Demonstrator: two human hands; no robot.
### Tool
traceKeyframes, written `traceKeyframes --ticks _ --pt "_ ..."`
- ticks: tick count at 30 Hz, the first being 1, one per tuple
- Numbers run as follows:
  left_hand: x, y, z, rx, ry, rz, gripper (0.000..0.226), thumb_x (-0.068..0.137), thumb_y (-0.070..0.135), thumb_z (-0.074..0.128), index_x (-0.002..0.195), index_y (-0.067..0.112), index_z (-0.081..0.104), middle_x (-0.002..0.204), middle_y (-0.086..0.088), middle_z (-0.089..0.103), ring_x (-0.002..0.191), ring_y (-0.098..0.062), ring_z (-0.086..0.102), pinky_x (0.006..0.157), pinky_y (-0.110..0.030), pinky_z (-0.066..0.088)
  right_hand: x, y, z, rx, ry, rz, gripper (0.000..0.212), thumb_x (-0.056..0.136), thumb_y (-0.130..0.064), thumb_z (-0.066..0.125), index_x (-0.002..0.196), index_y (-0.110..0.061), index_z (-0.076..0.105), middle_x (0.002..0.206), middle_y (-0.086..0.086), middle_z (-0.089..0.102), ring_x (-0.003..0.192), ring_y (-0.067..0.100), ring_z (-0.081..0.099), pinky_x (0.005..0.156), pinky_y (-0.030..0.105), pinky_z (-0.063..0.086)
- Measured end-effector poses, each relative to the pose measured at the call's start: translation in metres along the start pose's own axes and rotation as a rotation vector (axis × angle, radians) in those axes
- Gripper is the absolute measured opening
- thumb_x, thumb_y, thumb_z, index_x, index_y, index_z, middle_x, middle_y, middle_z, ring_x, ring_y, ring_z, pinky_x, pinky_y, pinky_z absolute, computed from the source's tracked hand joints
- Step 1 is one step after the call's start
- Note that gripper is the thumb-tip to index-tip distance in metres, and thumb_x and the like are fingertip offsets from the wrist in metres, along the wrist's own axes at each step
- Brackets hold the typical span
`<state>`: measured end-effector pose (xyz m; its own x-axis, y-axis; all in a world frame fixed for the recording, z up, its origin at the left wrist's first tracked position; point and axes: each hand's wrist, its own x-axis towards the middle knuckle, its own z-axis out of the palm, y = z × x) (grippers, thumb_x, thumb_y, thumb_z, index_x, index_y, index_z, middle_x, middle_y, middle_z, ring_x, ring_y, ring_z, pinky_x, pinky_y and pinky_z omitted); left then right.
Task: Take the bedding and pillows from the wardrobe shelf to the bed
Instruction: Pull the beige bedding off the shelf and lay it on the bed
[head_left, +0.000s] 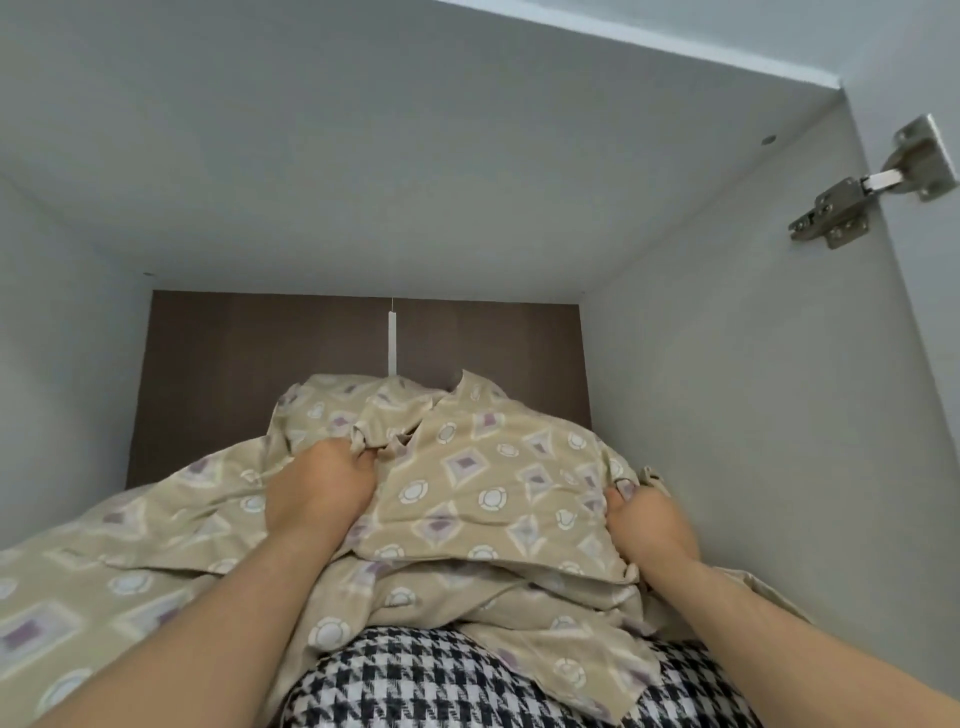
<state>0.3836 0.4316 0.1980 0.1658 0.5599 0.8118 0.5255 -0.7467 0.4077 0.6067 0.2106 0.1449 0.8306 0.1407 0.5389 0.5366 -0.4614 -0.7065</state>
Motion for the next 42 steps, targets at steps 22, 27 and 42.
traceKeyframes --ticks 22,27,42 --pt "-0.074 -0.004 -0.199 -0.28 0.405 0.097 0.046 0.089 0.038 0.047 0.054 0.008 0.046 0.054 -0.01 0.049 0.051 -0.03 0.043 0.047 -0.033 0.03 -0.129 -0.055 -0.173 0.095 0.339 -0.343 0.037 0.096 -0.044 0.041 0.081 -0.015 0.057 0.074 0.003 0.058 0.072 0.027 0.05 0.065 0.034 0.038" --pt "-0.128 0.002 -0.231 -0.261 0.377 0.051 0.047 0.09 0.036 0.049 0.054 0.007 0.046 0.052 -0.009 0.048 0.049 -0.027 0.042 0.047 -0.033 0.03 -0.171 -0.034 -0.206 0.087 0.299 -0.358 0.037 0.096 -0.044 0.041 0.077 -0.017 0.056 0.073 0.003 0.059 0.071 0.027 0.051 0.064 0.034 0.038" --pt "-0.282 0.029 -0.301 -0.309 0.196 -0.076 0.042 0.088 0.036 0.05 0.056 0.009 0.05 0.052 -0.005 0.052 0.05 -0.023 0.048 0.046 -0.03 0.032 -0.293 0.029 -0.32 -0.014 0.197 -0.319 0.039 0.094 -0.045 0.041 0.067 -0.02 0.052 0.065 0.001 0.055 0.068 0.03 0.049 0.063 0.036 0.038"
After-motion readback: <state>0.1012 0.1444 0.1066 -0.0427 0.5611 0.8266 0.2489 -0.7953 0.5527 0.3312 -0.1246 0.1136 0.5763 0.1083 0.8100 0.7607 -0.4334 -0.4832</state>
